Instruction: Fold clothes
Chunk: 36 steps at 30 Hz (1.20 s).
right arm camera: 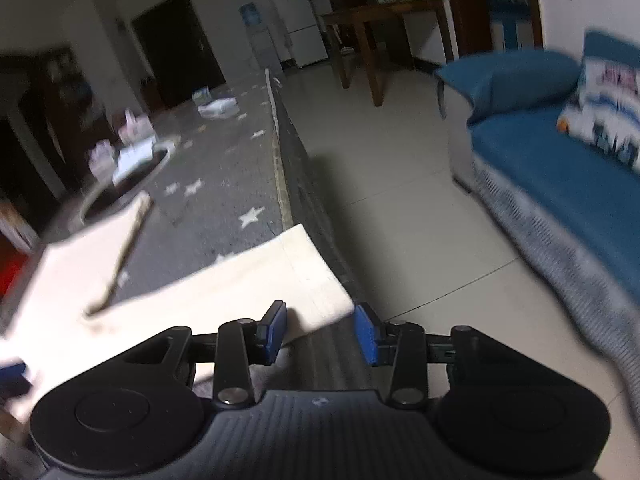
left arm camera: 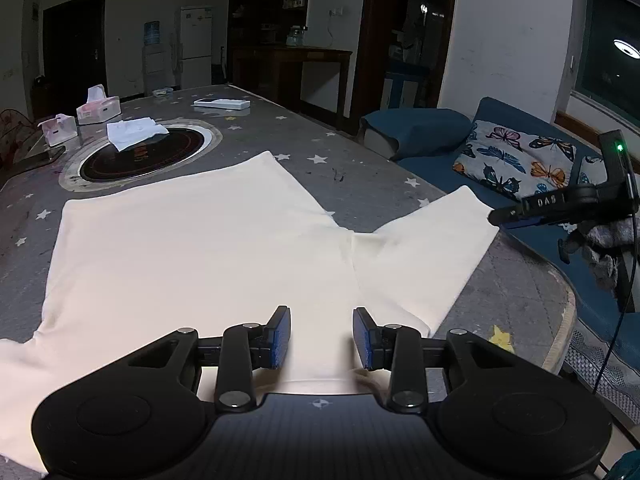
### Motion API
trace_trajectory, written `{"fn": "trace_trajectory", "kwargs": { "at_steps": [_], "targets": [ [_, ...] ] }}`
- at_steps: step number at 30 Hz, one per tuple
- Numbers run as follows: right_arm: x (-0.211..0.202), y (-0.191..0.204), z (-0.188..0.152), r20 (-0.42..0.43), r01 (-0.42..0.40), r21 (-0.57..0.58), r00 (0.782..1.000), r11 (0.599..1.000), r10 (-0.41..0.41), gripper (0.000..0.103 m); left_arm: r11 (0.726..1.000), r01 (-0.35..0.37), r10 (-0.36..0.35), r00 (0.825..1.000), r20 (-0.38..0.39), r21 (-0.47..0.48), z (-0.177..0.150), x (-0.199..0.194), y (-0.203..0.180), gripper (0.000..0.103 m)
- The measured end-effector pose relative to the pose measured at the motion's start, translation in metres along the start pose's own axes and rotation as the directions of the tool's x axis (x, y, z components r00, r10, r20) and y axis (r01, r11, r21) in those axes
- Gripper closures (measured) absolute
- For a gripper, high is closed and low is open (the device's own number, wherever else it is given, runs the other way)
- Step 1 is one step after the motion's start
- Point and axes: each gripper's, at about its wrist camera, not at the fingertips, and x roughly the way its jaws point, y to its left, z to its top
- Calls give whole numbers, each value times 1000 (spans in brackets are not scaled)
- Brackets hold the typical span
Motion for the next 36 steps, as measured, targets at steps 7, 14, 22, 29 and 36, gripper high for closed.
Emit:
{"fn": "trace_trajectory", "kwargs": {
  "at_steps": [7, 14, 22, 29, 36],
  "targets": [
    [-1, -21, -2, 25, -71, 112, 997, 991, 69, 83, 1000, 2, -2, 1000, -13, 7, -1, 4, -5, 64],
    [-11, -17, 4, 71, -86, 98, 994, 991, 79, 98, 1000, 16, -15, 1000, -20, 27, -1, 11, -14, 64],
    [-51, 23, 27, 157, -194, 9, 969, 981, 191, 98, 998, 18, -16, 999, -31, 52, -5, 19, -20, 64],
    [-79, 93, 58, 182, -322, -144, 921, 936, 344, 99, 999, 23, -23, 1000, -9, 42, -5, 12, -16, 63],
    [-79, 192, 67, 83, -457, -325, 858, 828, 506, 99, 999, -28, 30, 998, 63, -24, -10, -25, 12, 60]
  ]
}}
